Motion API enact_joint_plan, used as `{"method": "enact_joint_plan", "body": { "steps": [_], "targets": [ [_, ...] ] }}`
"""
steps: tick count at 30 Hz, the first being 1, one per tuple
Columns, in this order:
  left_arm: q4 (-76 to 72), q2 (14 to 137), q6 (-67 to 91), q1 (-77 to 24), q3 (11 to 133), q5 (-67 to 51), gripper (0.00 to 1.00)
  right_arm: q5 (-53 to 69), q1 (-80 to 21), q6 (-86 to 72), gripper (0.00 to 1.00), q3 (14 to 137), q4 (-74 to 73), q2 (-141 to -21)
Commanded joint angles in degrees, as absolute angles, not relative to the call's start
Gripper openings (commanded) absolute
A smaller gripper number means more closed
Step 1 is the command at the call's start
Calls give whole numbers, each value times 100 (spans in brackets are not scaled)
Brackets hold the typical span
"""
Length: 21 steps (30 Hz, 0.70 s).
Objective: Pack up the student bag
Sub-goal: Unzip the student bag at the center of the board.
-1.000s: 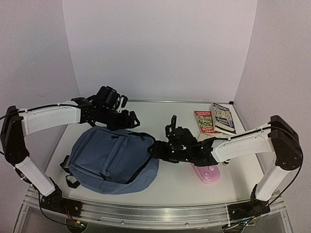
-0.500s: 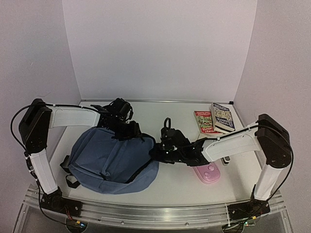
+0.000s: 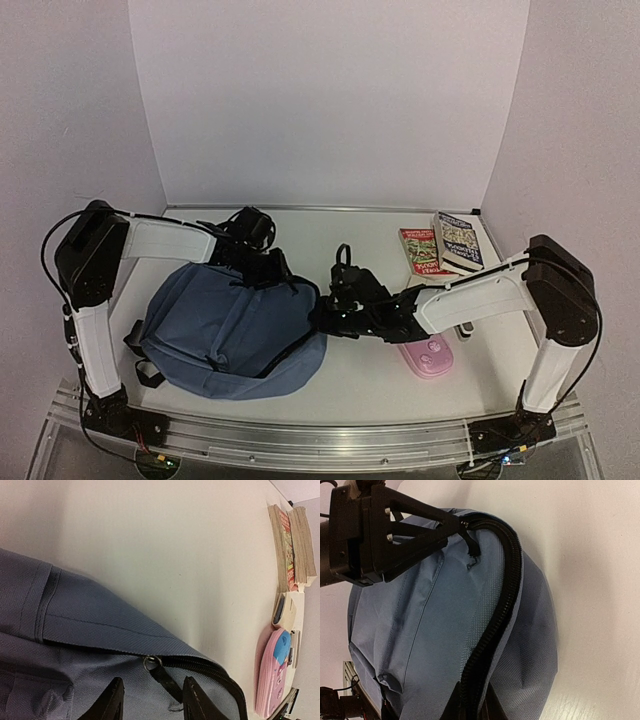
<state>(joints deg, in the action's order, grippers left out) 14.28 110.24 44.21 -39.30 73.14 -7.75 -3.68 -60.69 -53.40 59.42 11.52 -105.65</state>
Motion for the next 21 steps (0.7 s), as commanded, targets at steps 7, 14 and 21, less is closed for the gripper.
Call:
{"method": "enact_joint_plan", "body": {
  "steps": [7, 14, 21],
  "targets": [
    [1140, 11422, 4580, -3920, 7719, -1033, 32, -488, -6057, -5282, 6, 6095, 1274, -10541],
    [985, 11432, 4640, -3920, 7614, -1133, 23, -484, -6058, -5289, 5, 6105, 1274, -10532],
    [962, 11485, 4686, -3918, 7620, -1201, 11, -514, -6056, -5282, 4, 6067, 1274, -10473]
  ]
}}
